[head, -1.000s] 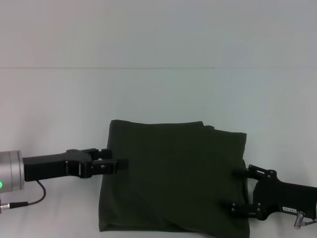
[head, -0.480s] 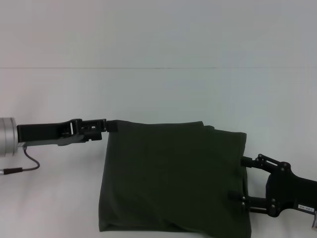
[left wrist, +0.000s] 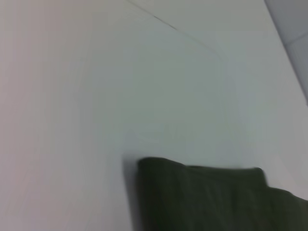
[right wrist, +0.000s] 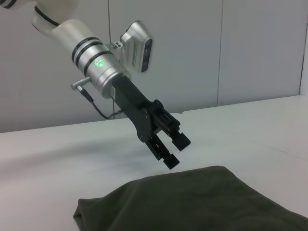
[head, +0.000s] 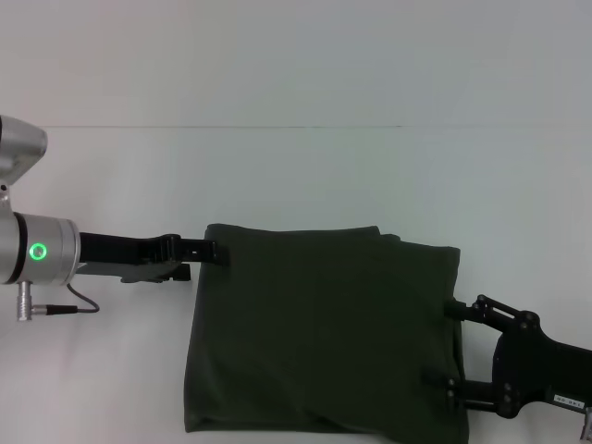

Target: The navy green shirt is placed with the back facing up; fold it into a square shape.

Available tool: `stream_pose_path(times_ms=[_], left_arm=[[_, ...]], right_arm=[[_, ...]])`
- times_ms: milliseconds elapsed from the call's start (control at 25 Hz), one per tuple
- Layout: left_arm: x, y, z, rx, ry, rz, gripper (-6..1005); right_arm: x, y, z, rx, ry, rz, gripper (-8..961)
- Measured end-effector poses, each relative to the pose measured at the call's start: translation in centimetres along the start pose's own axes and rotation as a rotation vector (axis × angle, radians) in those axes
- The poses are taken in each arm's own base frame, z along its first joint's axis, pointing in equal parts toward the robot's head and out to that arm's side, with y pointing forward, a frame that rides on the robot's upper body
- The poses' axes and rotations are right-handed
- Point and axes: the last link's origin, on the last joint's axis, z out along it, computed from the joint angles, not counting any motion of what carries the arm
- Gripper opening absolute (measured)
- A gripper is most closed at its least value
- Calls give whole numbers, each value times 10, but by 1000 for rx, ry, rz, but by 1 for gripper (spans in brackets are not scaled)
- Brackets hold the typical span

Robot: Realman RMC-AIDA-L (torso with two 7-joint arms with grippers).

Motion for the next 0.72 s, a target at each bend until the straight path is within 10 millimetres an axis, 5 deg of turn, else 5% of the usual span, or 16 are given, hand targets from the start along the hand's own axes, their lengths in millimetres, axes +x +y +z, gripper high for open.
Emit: stream_pose_path(times_ms=[720], left_arm=[[-7, 5, 32, 71, 15, 33, 814]], right_arm=[[1, 1, 1, -5, 7, 6, 918]])
